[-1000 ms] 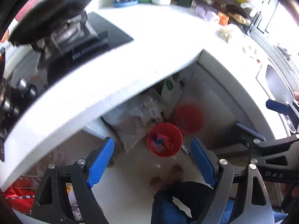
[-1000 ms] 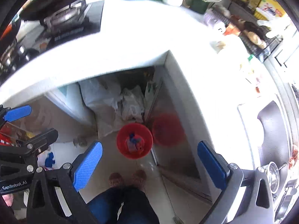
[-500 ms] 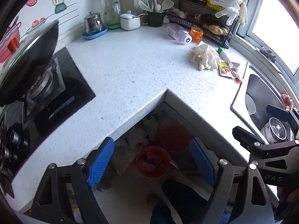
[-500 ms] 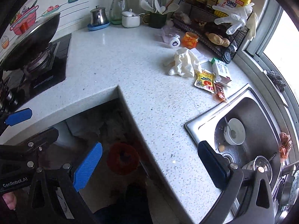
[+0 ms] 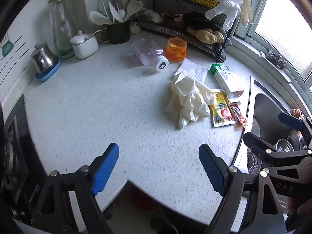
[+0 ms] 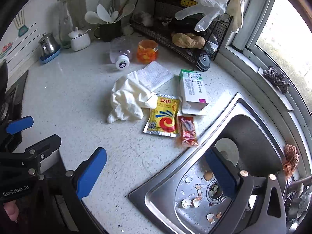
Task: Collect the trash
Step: 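Raise both tools back up to the counter, then grasp the white crumpled gloves with the left tool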
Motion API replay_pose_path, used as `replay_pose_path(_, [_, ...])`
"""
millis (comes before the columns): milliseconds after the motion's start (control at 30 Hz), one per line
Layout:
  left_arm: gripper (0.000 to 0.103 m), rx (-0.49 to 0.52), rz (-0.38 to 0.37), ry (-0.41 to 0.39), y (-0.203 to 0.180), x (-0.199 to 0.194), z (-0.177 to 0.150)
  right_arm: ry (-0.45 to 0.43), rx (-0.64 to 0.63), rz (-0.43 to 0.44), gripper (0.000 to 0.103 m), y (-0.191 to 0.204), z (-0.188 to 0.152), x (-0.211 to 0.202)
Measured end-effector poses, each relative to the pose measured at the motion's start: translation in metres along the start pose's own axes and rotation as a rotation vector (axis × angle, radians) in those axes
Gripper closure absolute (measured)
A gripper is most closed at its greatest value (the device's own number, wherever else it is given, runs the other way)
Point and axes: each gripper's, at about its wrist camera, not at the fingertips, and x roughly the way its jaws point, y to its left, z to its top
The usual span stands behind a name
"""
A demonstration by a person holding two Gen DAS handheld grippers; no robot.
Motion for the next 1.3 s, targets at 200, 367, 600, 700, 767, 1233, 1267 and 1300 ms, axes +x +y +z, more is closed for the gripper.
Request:
replay_pose_path(200, [0.021,0.013,-0.033,0.056,-0.019,0.050,0.043,0.035,0.052,-0.017,0.001,-0.033,0.028,0.033])
replay_pose_path(367, [0.021,0.037,-0.060,0.110,-0.033,0.086,0.062,0.075,0.085,-0.025,0.001,-0.053,0.036,0.059])
replay_pose_path(600, [0.021,0.069,-0.083,0.156,-0.043,0.117,0.081,0.116,0.120,-0.025,0.001,-0.068,0.041,0.081])
replay_pose_path(700, [0.021,0.063,-0.091,0.169,-0.045,0.127,0.086,0.123,0.121,-0.025,0.001,-0.071,0.045,0.088])
replay_pose_path(767, [0.021,0.063,-0.090,0.180,-0.047,0.133,0.088,0.127,0.125,-0.023,0.001,-0.073,0.046,0.091])
replay_pose_path(1233, [0.091,0.073,-0.078,0.150,-0.046,0.141,0.092,0.121,0.104,0.009,0.001,-0.074,0.058,0.104])
replay_pose_path(1267, [0.092,0.078,-0.065,0.143,-0.046,0.139,0.092,0.119,0.102,0.011,0.001,-0.073,0.060,0.104])
replay_pose_path(1300, [0.092,0.079,-0.046,0.132,-0.046,0.136,0.093,0.114,0.098,0.014,0.001,-0.073,0.063,0.105])
